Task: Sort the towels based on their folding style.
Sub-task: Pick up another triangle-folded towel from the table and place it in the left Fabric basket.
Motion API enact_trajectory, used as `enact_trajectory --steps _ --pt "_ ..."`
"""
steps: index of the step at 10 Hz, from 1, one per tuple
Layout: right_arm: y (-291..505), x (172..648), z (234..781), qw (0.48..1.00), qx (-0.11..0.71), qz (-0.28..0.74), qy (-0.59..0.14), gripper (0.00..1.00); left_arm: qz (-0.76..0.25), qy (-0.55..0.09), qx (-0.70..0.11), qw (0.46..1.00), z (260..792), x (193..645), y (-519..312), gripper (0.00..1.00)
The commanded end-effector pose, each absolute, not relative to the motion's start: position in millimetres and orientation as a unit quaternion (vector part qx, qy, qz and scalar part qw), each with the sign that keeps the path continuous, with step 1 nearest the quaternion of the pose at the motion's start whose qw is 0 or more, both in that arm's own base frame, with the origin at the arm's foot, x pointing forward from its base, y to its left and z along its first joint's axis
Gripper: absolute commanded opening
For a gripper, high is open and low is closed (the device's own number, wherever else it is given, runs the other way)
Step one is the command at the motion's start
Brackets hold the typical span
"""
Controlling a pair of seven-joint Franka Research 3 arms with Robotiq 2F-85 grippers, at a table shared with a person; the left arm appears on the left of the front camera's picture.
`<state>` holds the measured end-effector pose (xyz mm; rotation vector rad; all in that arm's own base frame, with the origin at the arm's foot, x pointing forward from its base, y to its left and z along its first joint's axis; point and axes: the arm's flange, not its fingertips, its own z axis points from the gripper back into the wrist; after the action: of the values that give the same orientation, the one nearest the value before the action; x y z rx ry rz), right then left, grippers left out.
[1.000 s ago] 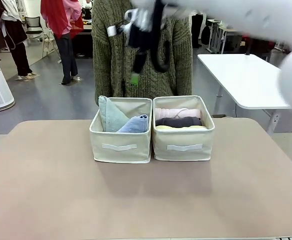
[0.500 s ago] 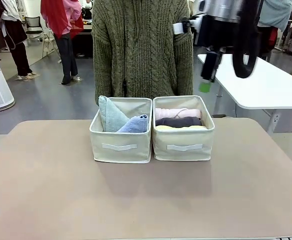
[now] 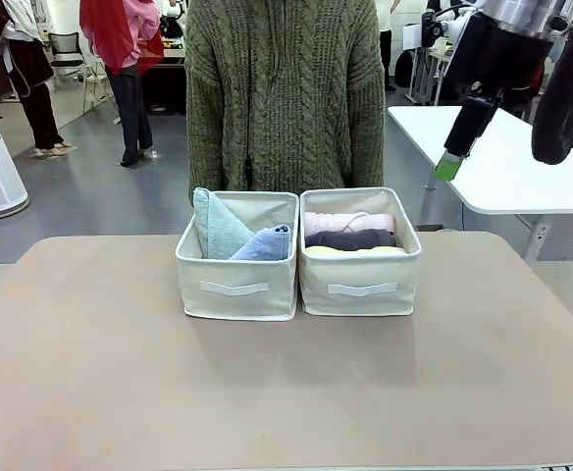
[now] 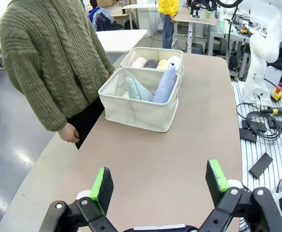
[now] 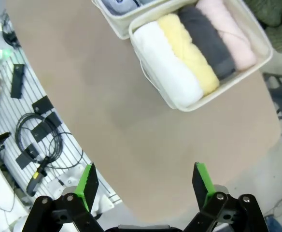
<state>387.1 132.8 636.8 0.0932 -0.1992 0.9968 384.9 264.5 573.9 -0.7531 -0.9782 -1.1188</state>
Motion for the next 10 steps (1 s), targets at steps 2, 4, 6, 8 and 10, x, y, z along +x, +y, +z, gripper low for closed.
enact_trajectory --steps 2,4,6,8,10 --pt "137.6 385.4 636.6 0.871 0.044 0.48 -0.095 1.0 -0.504 -0.433 -0.333 0.669 574.4 382.0 265.0 1.0" --pt "137.6 385.4 636.6 0.871 0.044 0.48 -0.095 1.0 -0.504 -0.433 -0.333 0.669 574.4 382.0 265.0 1.0" --pt "137.6 385.4 636.6 0.871 0.044 0.48 -0.095 1.0 -0.504 -0.433 -0.333 0.669 574.4 382.0 265.0 1.0" --pt "137.6 385.4 636.6 0.871 0.044 0.48 -0.095 1.0 -0.504 -0.433 -0.333 0.669 574.4 382.0 265.0 1.0" --pt "137.6 385.4 636.6 0.871 0.044 0.48 -0.095 1.0 -0.504 -0.433 -0.333 0.669 574.4 382.0 265.0 1.0"
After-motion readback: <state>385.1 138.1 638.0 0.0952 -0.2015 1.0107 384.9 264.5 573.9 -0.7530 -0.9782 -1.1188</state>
